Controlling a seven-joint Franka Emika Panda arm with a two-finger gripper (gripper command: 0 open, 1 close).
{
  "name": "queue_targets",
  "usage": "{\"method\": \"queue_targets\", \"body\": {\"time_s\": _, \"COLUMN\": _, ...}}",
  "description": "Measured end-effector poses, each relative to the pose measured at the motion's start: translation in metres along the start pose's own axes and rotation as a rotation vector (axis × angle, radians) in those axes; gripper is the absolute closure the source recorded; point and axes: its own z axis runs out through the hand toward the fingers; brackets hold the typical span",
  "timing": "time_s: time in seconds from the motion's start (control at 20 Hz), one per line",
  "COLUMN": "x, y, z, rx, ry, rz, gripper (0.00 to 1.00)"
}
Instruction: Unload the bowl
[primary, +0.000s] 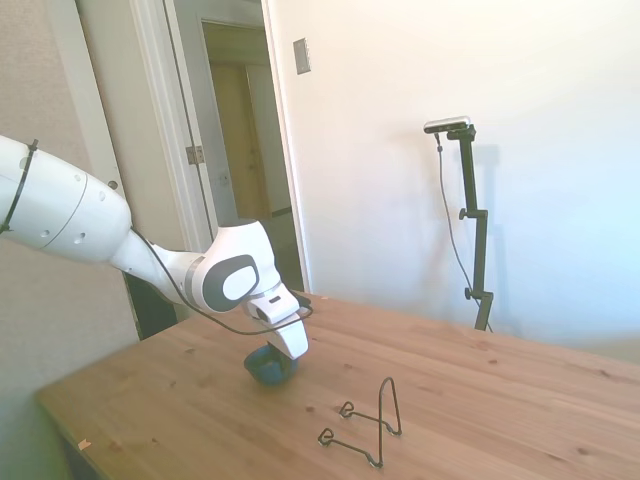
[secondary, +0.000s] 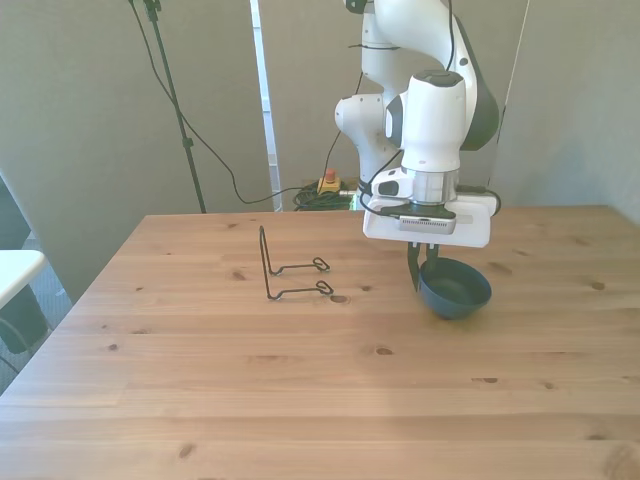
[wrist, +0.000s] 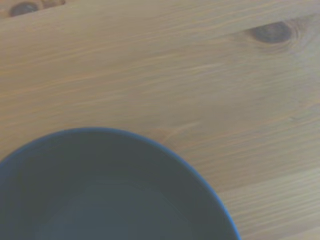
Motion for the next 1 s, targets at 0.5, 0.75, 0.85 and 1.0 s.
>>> {"method": "queue_targets", "body": {"time_s": 0.5, "x": 0.011, "y": 0.019, "z": -0.003, "rx": -0.007, "ry": 0.004, "rz": 0.021, "gripper": 0.00}}
{"method": "queue_targets", "body": {"time_s": 0.75, "x": -0.005, "y": 0.048, "z": -0.043, "rx": 0.042, "ry": 0.027, "rz": 0.021, "gripper": 0.00}}
{"method": "queue_targets", "body": {"time_s": 0.85, "x": -0.018, "y": 0.066, "z": -0.061, "rx": 0.064, "ry": 0.038, "rz": 0.016, "gripper": 0.00}}
{"method": "queue_targets", "body": {"time_s": 1.0, "x": -0.040, "y": 0.095, "z": -0.083, "rx": 0.080, "ry": 0.053, "rz": 0.007, "gripper": 0.00}}
